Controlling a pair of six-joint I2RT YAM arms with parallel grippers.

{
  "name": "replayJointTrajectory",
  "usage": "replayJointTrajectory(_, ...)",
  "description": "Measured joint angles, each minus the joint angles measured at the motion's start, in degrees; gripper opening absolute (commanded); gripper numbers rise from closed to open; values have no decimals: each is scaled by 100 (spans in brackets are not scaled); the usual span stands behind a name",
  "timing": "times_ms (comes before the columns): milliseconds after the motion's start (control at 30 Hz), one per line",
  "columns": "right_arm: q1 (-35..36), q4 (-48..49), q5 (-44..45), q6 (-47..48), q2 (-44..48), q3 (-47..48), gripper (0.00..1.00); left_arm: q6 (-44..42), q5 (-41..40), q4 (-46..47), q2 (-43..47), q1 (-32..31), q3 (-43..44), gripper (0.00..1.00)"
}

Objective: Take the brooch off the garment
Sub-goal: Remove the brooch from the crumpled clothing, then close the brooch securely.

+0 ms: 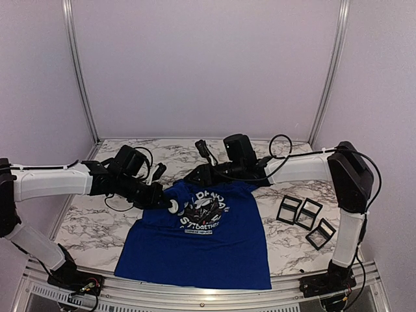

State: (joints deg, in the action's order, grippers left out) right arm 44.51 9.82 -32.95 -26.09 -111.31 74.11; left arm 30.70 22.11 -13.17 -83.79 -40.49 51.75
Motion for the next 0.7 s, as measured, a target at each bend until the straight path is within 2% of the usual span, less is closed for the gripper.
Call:
replayJointTrajectory(133,0,4,37,26,107,0,48,136,57,50,162,0,13,0)
replayJointTrajectory(267,-11,70,33,2,181,0,56,334,0,240,330,4,55,0)
replayJointTrajectory(500,-125,752,-240,-350,472,-313,73,800,-374,1257,772,42,46,0)
replayJointTrajectory(700,-173,1764,-570,-933,575,-614,74,1051,-654,2188,927,44,-103,0)
